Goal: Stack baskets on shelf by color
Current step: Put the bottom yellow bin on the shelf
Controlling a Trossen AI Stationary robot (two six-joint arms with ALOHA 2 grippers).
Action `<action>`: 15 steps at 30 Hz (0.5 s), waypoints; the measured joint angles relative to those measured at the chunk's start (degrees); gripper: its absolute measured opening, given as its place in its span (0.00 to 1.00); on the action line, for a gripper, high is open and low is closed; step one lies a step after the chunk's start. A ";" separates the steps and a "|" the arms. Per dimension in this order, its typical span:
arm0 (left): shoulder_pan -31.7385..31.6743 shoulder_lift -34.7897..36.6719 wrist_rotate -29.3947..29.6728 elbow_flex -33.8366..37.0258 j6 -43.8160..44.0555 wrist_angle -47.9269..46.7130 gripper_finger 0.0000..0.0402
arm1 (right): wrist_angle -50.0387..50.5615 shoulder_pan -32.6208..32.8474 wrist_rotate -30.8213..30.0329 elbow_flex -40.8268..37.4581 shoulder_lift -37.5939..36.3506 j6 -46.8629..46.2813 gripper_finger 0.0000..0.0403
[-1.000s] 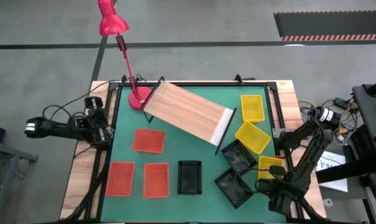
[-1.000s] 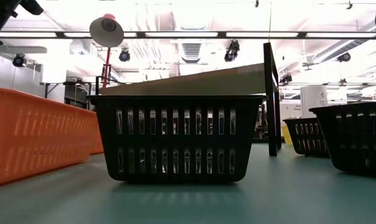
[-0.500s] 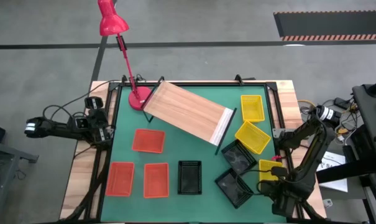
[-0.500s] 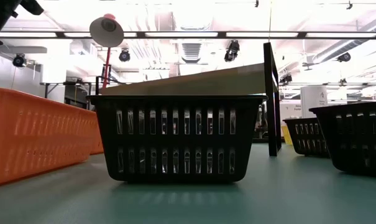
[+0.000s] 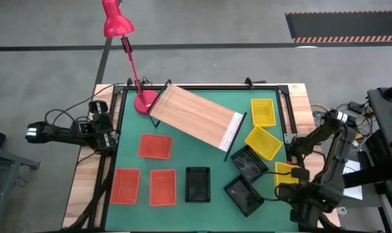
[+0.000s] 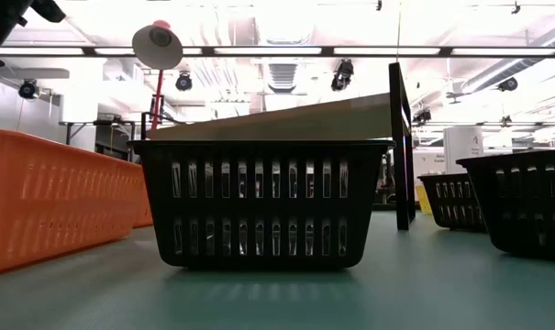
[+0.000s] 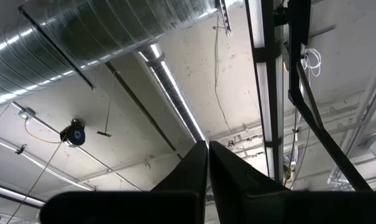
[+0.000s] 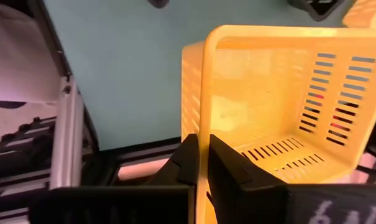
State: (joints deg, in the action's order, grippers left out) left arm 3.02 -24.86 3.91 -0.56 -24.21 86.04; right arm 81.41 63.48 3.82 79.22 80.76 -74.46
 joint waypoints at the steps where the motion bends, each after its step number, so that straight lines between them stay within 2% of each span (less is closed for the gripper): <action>1: 0.00 0.00 0.01 0.00 0.01 0.00 0.00 | 0.60 0.00 -0.33 0.93 -0.01 -0.06 0.03; 4: 0.00 -0.04 -0.01 0.00 0.02 0.00 0.00 | 2.35 0.00 -3.30 3.55 -0.01 -0.11 0.03; 6: 0.01 -0.15 -0.01 0.00 0.02 0.00 0.00 | 3.43 -0.02 -7.65 5.10 -0.01 -0.07 0.03; 15: -0.02 -0.28 -0.01 0.00 0.00 -0.02 0.00 | 5.61 -1.13 -37.01 8.66 -0.01 8.22 0.03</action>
State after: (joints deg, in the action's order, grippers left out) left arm 3.01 -25.14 3.90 -0.56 -24.21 86.02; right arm 87.02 62.36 -33.19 87.88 80.75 -66.24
